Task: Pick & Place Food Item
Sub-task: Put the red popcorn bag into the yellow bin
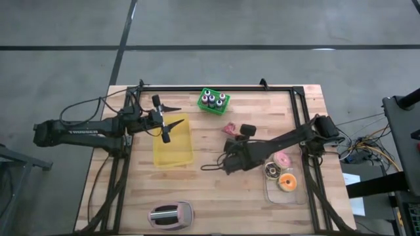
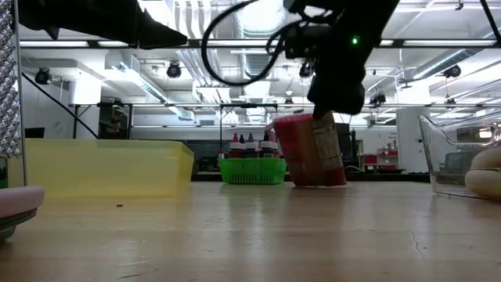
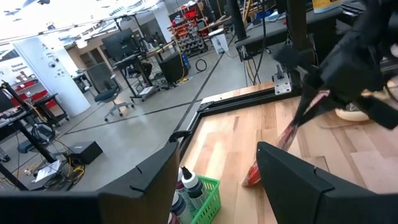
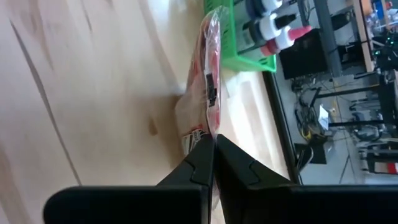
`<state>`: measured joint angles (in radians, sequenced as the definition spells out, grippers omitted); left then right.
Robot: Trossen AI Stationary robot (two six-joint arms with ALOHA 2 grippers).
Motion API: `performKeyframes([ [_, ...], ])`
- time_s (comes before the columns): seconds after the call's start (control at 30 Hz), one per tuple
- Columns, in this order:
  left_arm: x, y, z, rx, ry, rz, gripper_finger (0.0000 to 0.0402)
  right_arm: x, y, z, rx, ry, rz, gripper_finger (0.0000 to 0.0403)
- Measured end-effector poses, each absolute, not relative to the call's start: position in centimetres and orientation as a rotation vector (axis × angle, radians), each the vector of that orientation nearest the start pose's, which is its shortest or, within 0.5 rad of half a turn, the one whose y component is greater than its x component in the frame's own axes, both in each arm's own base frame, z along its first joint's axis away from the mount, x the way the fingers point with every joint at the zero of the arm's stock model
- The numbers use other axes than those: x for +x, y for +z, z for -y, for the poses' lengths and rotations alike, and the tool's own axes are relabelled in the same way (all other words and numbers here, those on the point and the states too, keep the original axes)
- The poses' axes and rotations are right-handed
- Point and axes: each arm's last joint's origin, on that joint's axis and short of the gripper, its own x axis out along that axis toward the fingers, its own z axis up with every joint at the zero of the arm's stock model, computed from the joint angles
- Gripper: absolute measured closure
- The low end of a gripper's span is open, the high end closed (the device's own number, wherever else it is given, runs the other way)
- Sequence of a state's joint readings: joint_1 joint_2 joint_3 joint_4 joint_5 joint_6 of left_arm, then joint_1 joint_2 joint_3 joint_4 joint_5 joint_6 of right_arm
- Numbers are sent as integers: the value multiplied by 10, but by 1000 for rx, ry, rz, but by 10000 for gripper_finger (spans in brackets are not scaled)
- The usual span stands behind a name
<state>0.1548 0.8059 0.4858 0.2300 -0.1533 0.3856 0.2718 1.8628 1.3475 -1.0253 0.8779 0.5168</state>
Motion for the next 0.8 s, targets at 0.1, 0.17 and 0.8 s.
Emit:
performKeyframes([
  [0.1, 182, 264, -33, 385, 280, -155, 184, 336, 210, -70, -402, -783, -1076, 396],
  [0.17, 182, 265, -33, 385, 277, -154, 184, 337, 214, -71, -390, -785, -1053, 396],
  [0.8, 181, 265, -30, 374, 201, -138, 184, 344, 241, -70, -405, -806, -848, 396],
])
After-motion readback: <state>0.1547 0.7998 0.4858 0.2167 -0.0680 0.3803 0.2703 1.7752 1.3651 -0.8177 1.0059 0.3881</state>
